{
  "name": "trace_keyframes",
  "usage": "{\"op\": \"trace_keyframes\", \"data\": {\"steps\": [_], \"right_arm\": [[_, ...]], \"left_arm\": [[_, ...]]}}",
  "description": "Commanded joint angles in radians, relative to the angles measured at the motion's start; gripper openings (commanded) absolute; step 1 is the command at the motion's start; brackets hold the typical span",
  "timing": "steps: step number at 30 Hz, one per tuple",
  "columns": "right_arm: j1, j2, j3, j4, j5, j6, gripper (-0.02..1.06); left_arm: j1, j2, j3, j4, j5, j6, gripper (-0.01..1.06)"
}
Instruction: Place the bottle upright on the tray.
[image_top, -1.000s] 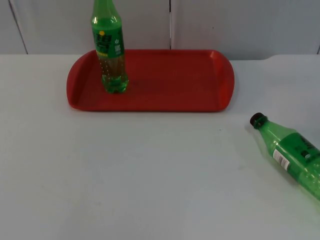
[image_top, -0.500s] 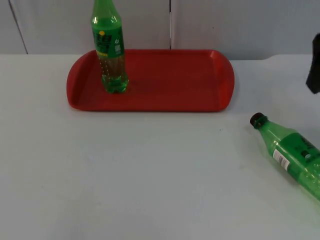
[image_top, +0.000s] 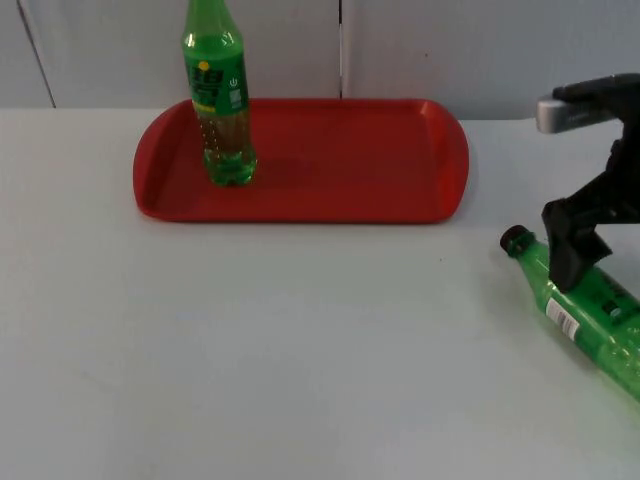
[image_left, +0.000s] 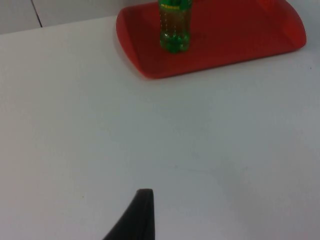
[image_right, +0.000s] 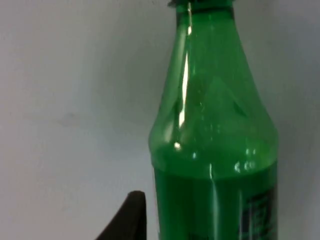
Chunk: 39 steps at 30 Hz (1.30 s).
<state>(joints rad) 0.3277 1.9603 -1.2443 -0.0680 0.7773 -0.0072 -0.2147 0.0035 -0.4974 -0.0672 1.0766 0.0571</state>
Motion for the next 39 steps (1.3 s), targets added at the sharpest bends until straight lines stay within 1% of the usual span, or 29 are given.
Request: {"op": "trace_keyframes", "data": {"steps": [1, 6, 9, 11, 13, 15, 20, 33, 35, 37, 38, 39], "right_arm": [[0.006, 0.028, -0.004, -0.009, -0.056, 0.017, 1.02], [0.007, 0.067, -0.004, -0.012, -0.099, 0.02, 1.02], [0.014, 0.078, -0.004, -0.017, -0.142, 0.046, 1.02], [0.018, 0.081, -0.004, -0.031, -0.146, 0.058, 1.02], [0.045, 0.09, -0.004, -0.095, -0.156, 0.115, 1.0], [0.058, 0.101, -0.004, -0.126, -0.157, 0.152, 1.0], [0.065, 0.13, -0.004, -0.128, -0.166, 0.187, 0.98], [0.065, 0.153, -0.004, -0.131, -0.154, 0.19, 0.94], [0.065, 0.153, -0.004, -0.131, -0.141, 0.19, 0.87], [0.065, 0.153, -0.004, -0.131, -0.138, 0.192, 0.77], [0.065, 0.153, -0.004, -0.131, -0.138, 0.192, 0.77], [0.065, 0.153, -0.004, -0.131, -0.136, 0.199, 0.69]], "left_arm": [[-0.004, -0.003, 0.003, 0.005, -0.002, -0.004, 1.05], [-0.004, -0.003, 0.003, 0.005, -0.002, -0.004, 1.05], [-0.004, -0.003, 0.003, 0.005, -0.002, -0.004, 1.05], [-0.004, -0.003, 0.003, 0.005, -0.002, -0.004, 1.05], [-0.004, -0.003, 0.003, 0.005, -0.002, -0.004, 1.05], [-0.004, -0.003, 0.003, 0.005, -0.002, -0.004, 1.05], [-0.004, -0.003, 0.003, 0.005, -0.002, -0.004, 1.05], [-0.004, -0.003, 0.003, 0.005, -0.002, -0.004, 1.05], [-0.004, -0.003, 0.003, 0.005, -0.002, -0.004, 1.05], [-0.004, -0.003, 0.003, 0.005, -0.002, -0.004, 1.05], [-0.004, -0.003, 0.003, 0.005, -0.002, -0.004, 1.05], [-0.004, -0.003, 0.003, 0.005, -0.002, -0.004, 1.05]]}}
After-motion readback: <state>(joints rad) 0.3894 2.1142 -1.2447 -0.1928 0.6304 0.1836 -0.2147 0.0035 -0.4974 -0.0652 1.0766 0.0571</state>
